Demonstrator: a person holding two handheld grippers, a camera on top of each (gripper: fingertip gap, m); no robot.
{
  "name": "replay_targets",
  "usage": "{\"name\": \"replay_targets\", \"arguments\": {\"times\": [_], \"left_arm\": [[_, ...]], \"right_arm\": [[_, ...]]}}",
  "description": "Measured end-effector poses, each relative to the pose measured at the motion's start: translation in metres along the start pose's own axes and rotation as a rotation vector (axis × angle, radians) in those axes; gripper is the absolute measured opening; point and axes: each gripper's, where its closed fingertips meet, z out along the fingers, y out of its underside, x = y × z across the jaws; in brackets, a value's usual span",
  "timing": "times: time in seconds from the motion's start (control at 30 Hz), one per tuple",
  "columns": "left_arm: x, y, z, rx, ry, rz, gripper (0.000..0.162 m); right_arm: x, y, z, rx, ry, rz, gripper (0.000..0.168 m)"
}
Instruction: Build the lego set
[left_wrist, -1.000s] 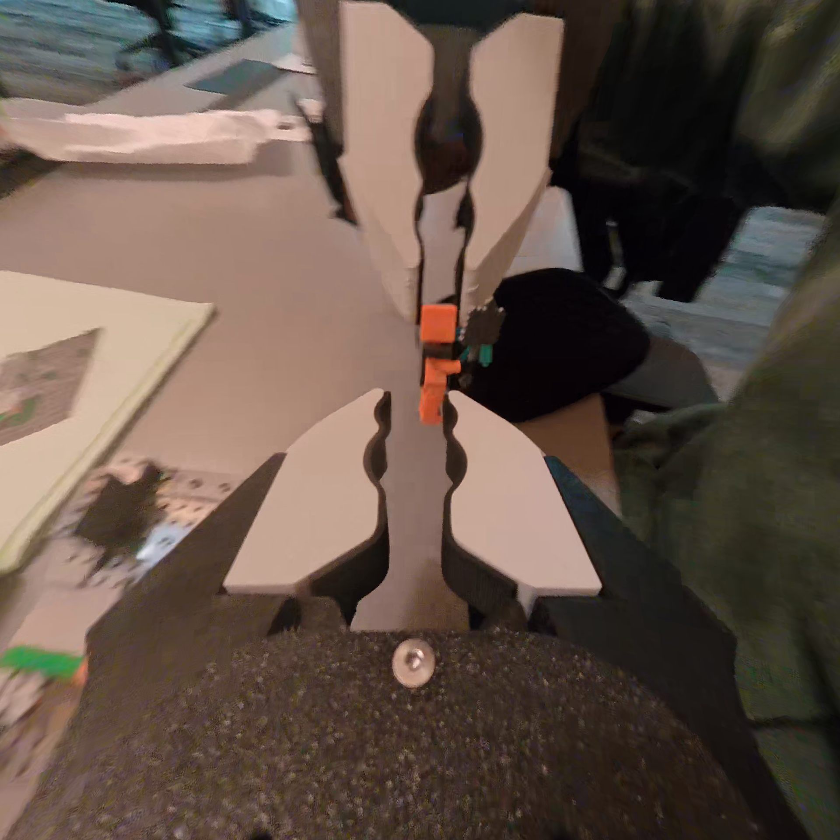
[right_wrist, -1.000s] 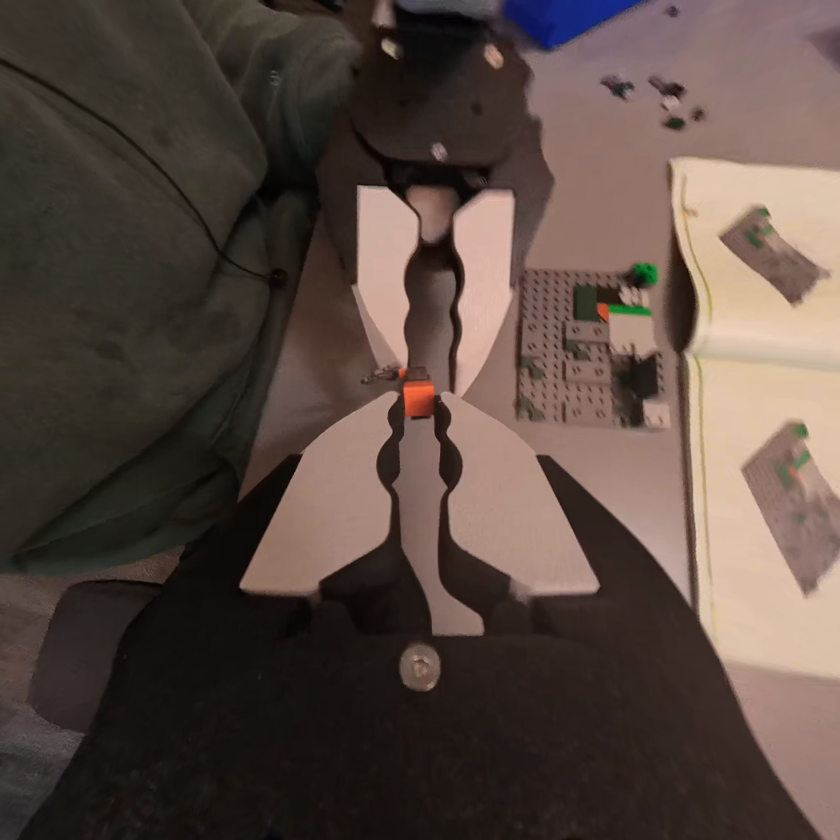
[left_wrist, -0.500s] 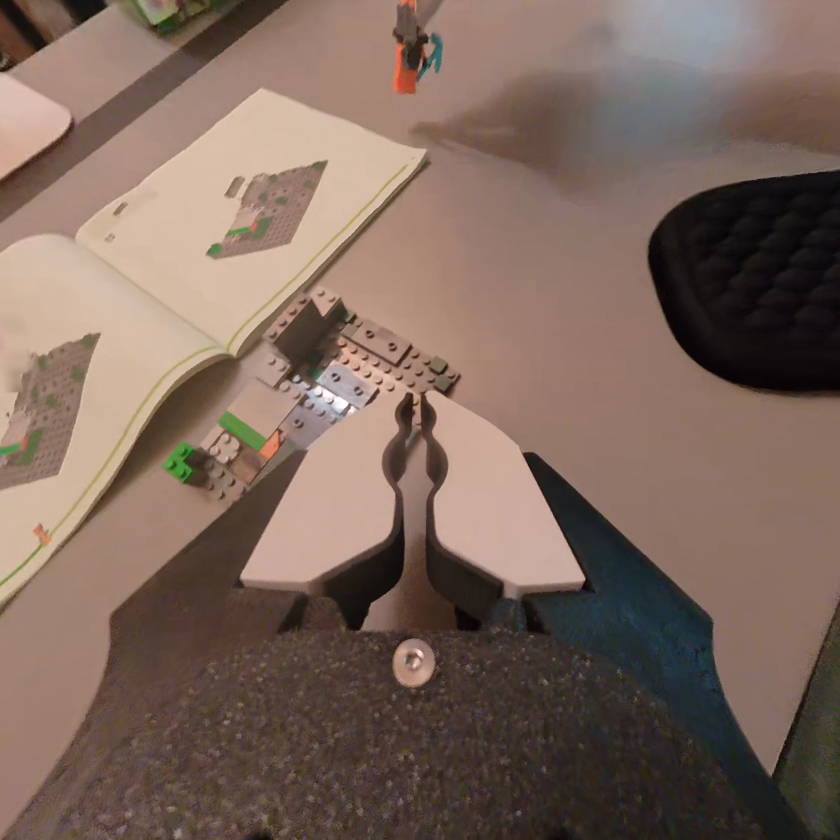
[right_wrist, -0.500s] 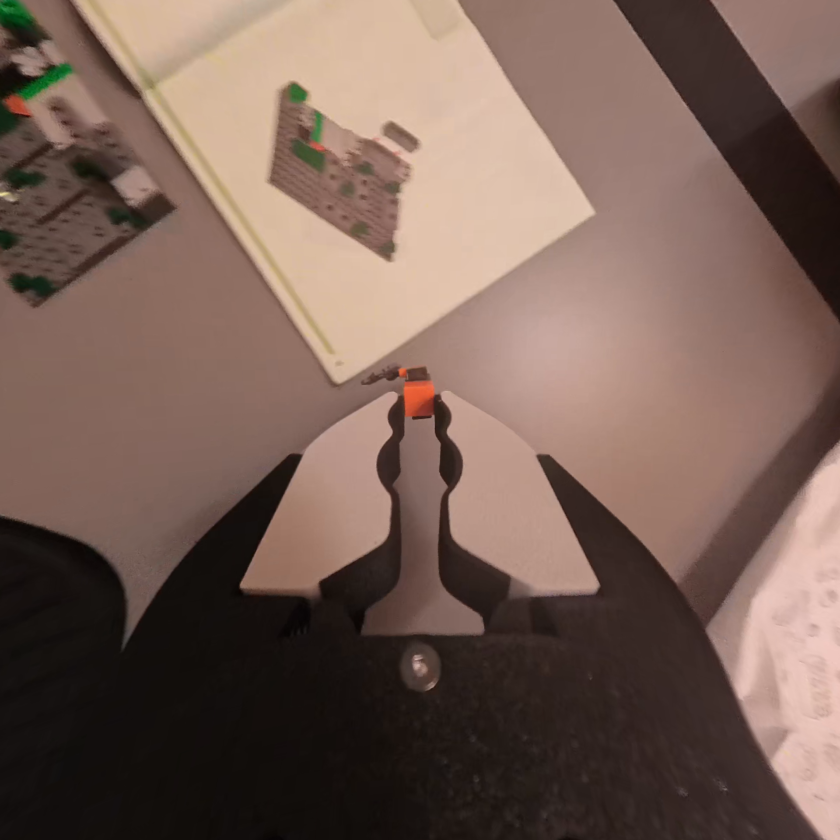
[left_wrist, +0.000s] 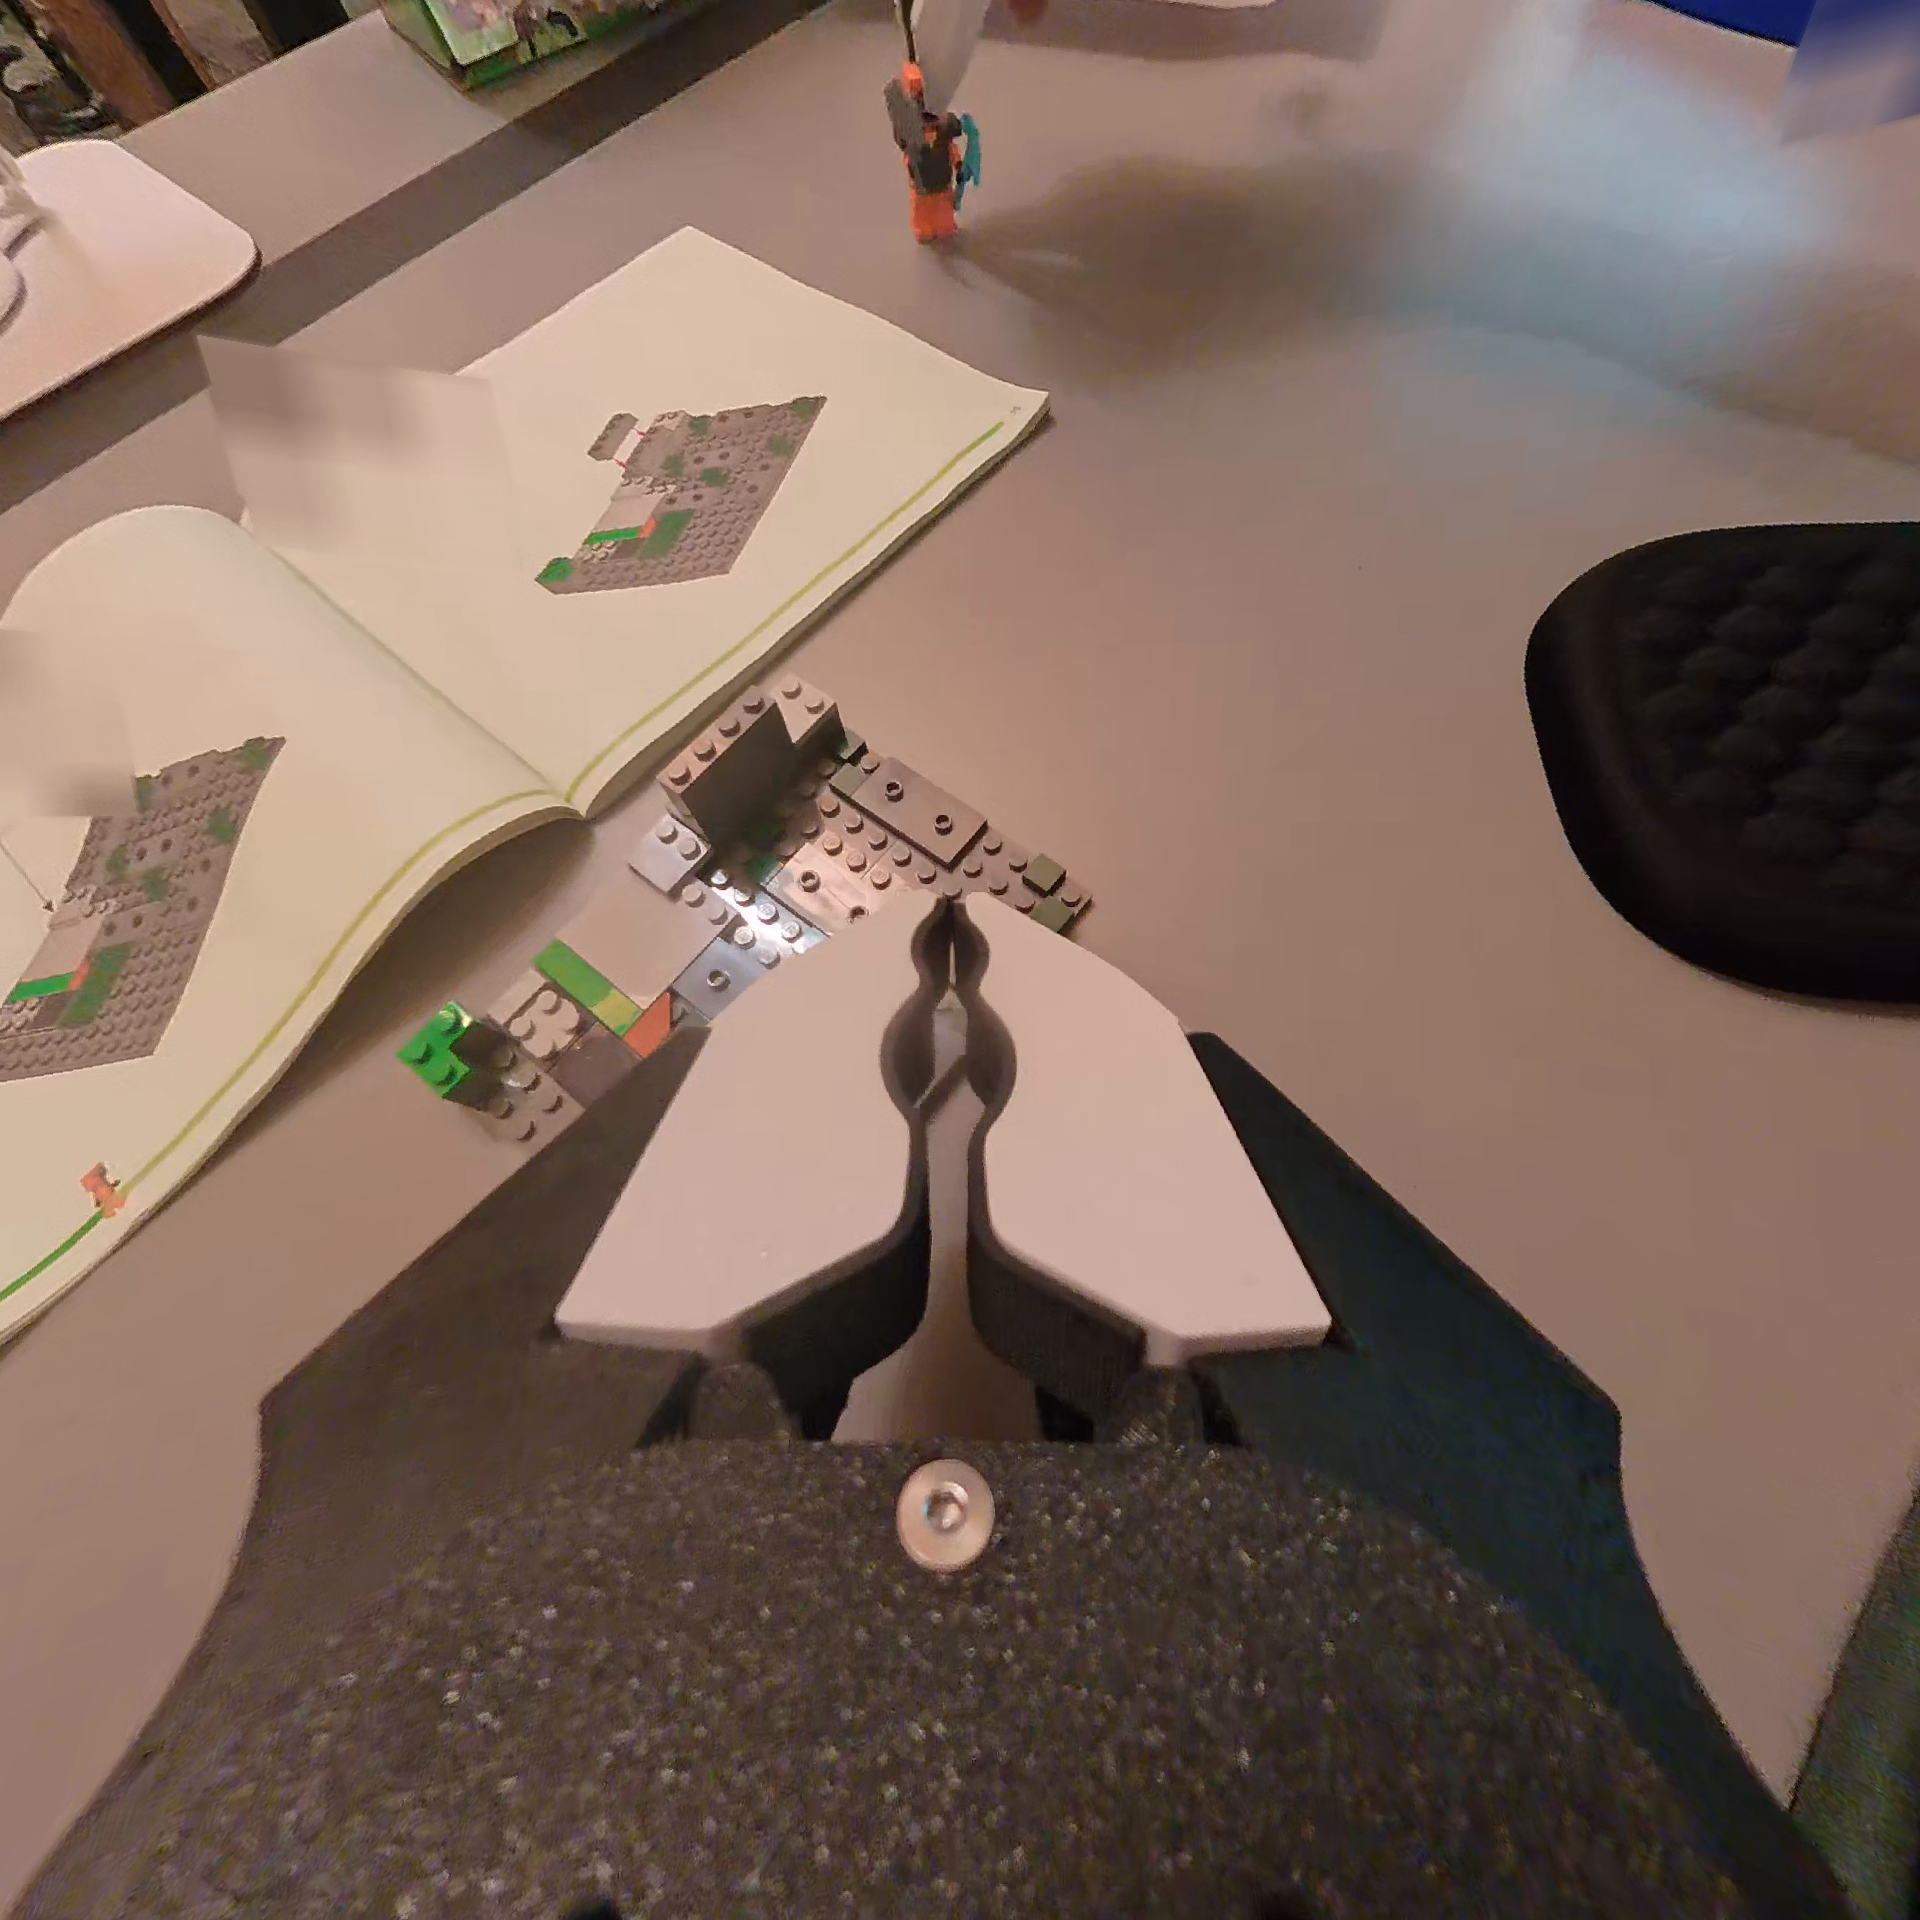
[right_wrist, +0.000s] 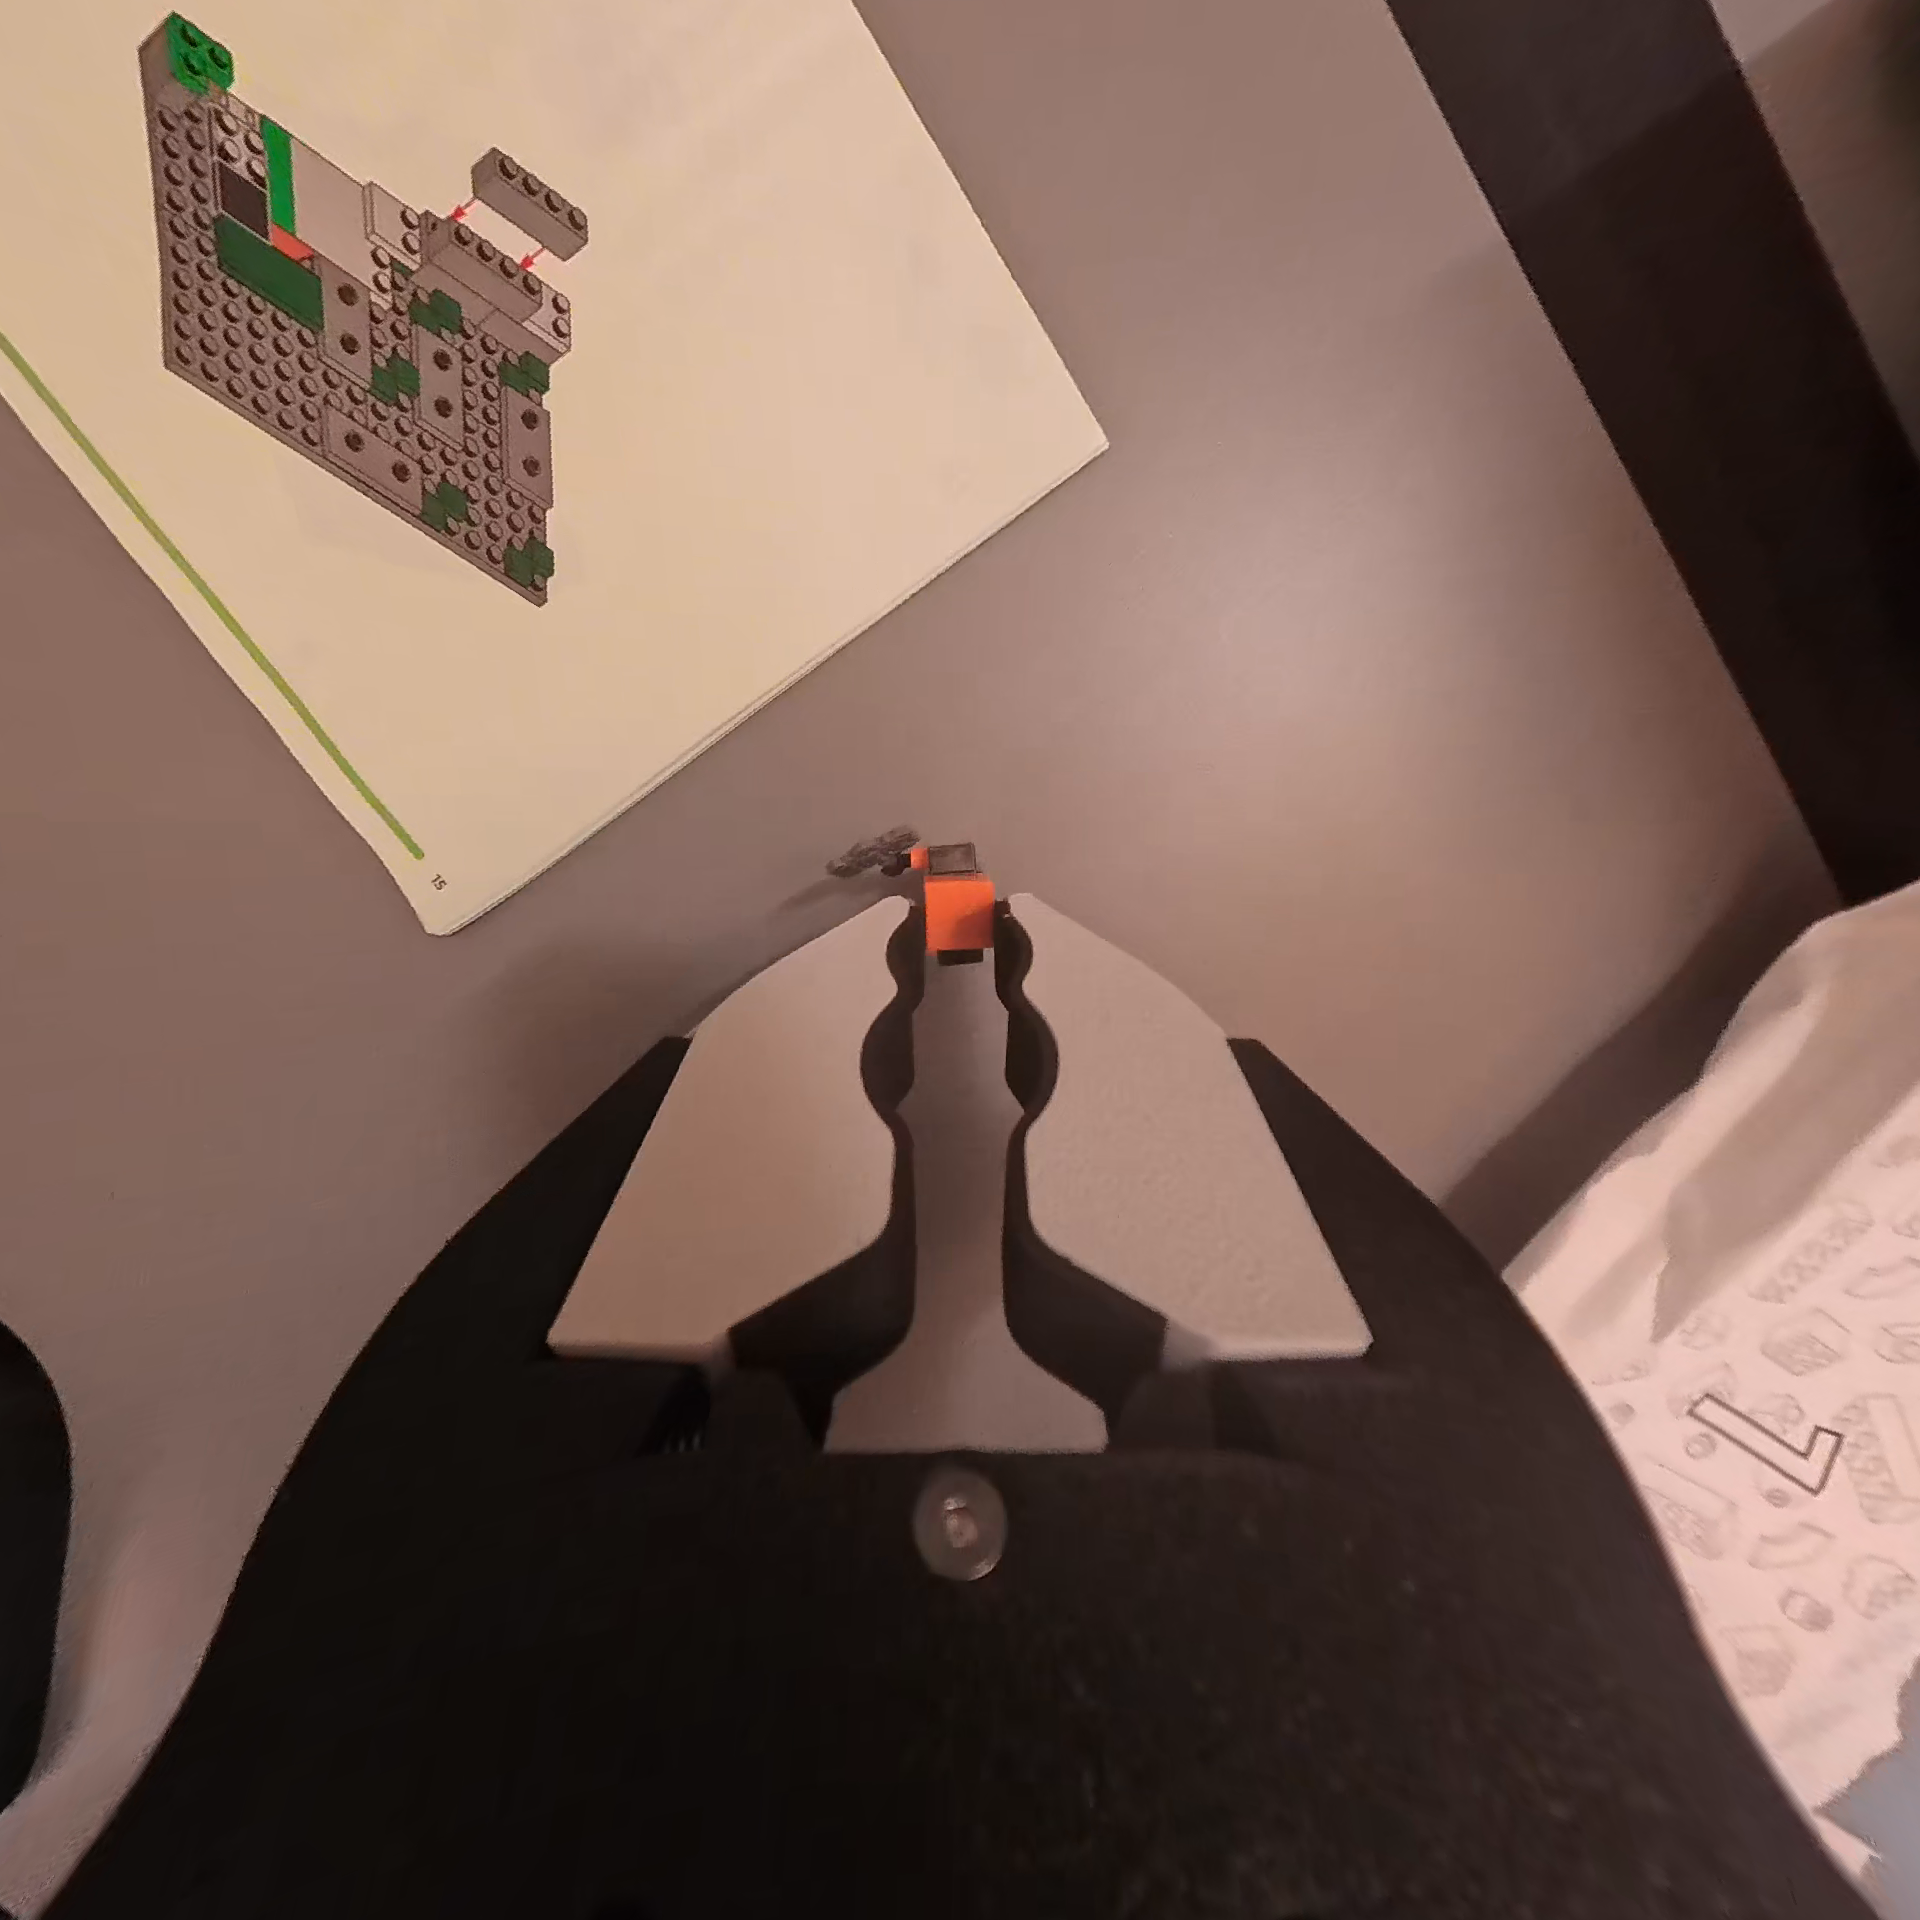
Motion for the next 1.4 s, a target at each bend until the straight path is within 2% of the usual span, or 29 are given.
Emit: {"name": "replay_targets", "arguments": {"times": [0.03, 0.43, 0.6, 0.7, 0.77, 0.83, 1.0, 1.23, 1.4], "left_arm": [[0.001, 0.001, 0.0, 0.0, 0.003, -0.001, 0.0], [0.002, 0.002, 0.0, 0.009, 0.014, 0.01, 0.0], [-0.015, 0.003, -0.006, 0.03, -0.032, -0.044, 0.0], [-0.027, 0.001, -0.01, 0.054, -0.051, -0.094, 0.0], [-0.028, -0.002, -0.014, 0.068, -0.048, -0.103, 0.0], [-0.027, -0.005, -0.02, 0.07, -0.046, -0.092, 0.0], [-0.045, -0.006, -0.042, 0.073, -0.098, -0.035, 0.0], [-0.101, 0.007, -0.055, 0.015, -0.18, 0.05, 0.0], [-0.123, 0.005, -0.043, 0.045, -0.15, -0.058, 0.0]], "right_arm": [[0.001, -0.001, 0.001, -0.005, -0.005, -0.001, 0.013], [0.004, -0.007, -0.007, 0.029, -0.006, -0.019, 0.026], [-0.001, -0.023, -0.046, 0.274, 0.159, 0.092, 0.017], [-0.024, -0.008, -0.058, 0.376, 0.291, 0.185, 0.008], [-0.04, 0.008, -0.057, 0.418, 0.388, 0.24, 0.0], [-0.057, 0.023, -0.049, 0.448, 0.45, 0.319, 0.0], [-0.093, 0.042, -0.03, 0.498, 0.467, 0.552, 0.0], [-0.111, 0.048, -0.021, 0.542, 0.536, 0.711, 0.0], [-0.118, 0.035, -0.018, 0.553, 0.574, 0.701, 0.0]]}}
